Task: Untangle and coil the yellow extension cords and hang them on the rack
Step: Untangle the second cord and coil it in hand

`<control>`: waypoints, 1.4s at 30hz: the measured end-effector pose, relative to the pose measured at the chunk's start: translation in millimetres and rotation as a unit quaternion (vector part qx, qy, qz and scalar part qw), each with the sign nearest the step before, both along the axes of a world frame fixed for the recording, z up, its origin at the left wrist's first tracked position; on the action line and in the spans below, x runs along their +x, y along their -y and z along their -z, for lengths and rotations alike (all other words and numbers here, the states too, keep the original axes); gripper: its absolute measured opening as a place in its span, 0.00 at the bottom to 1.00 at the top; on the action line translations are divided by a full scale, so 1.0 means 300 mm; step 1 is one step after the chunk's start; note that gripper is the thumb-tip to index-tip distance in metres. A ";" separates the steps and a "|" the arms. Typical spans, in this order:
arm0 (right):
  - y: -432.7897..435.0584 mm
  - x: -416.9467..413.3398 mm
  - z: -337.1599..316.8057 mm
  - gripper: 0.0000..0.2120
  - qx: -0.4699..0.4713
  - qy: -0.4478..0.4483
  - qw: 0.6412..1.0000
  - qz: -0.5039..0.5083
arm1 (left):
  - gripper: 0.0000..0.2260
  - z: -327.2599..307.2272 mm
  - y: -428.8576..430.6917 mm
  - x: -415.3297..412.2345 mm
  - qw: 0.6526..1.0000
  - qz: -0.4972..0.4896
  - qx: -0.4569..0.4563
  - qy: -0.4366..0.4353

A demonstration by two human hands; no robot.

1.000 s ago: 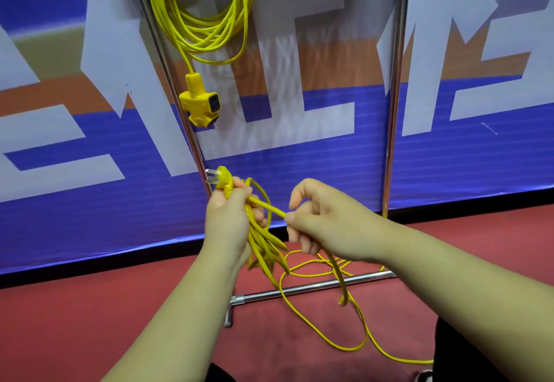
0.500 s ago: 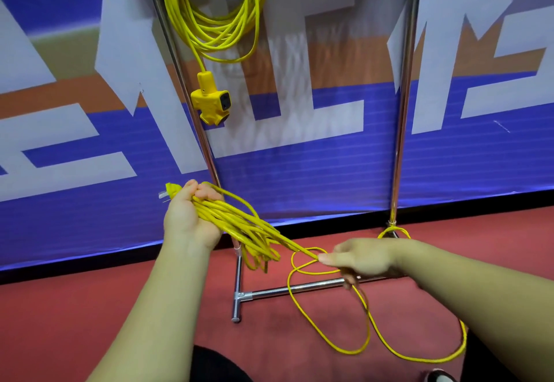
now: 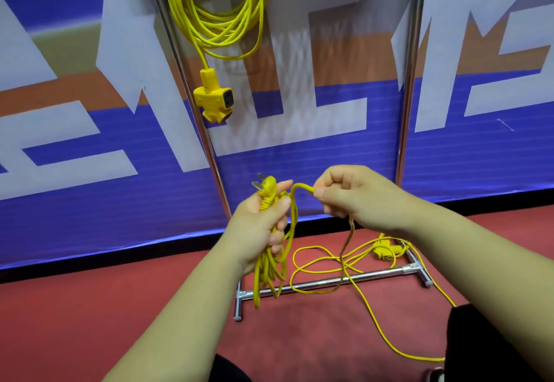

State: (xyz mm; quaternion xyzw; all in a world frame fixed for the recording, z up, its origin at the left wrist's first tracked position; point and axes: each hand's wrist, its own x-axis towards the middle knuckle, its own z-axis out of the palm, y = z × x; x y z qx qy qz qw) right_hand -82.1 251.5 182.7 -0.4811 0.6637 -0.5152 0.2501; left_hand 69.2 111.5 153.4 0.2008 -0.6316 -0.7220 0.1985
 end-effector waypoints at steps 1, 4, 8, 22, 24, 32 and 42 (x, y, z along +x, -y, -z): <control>-0.014 0.012 -0.025 0.05 -0.015 -0.011 1.000 -0.009 | 0.13 0.003 -0.010 -0.007 1.000 0.012 0.001 0.002; -0.033 0.013 -0.062 0.05 -0.047 -0.005 0.999 -0.020 | 0.14 -0.007 -0.026 -0.008 0.999 0.034 0.012 0.005; -0.045 0.016 -0.068 0.07 -0.037 0.010 0.998 -0.057 | 0.16 -0.013 -0.029 0.004 0.996 0.088 0.002 -0.004; -0.044 -0.024 -0.030 0.04 -0.056 0.018 0.998 0.015 | 0.12 -0.011 -0.044 -0.034 0.998 0.064 0.018 0.001; -0.032 -0.023 -0.027 0.04 -0.057 0.002 0.998 0.022 | 0.12 -0.012 -0.044 -0.040 0.998 0.055 0.029 -0.006; 0.030 -0.027 0.002 0.02 -0.048 -0.050 0.997 0.036 | 0.12 0.014 -0.034 -0.090 0.998 -0.062 0.011 -0.002; 0.009 -0.047 0.008 0.02 0.063 -0.064 0.993 -0.082 | 0.08 0.058 0.155 -0.054 0.985 -0.172 0.011 -0.017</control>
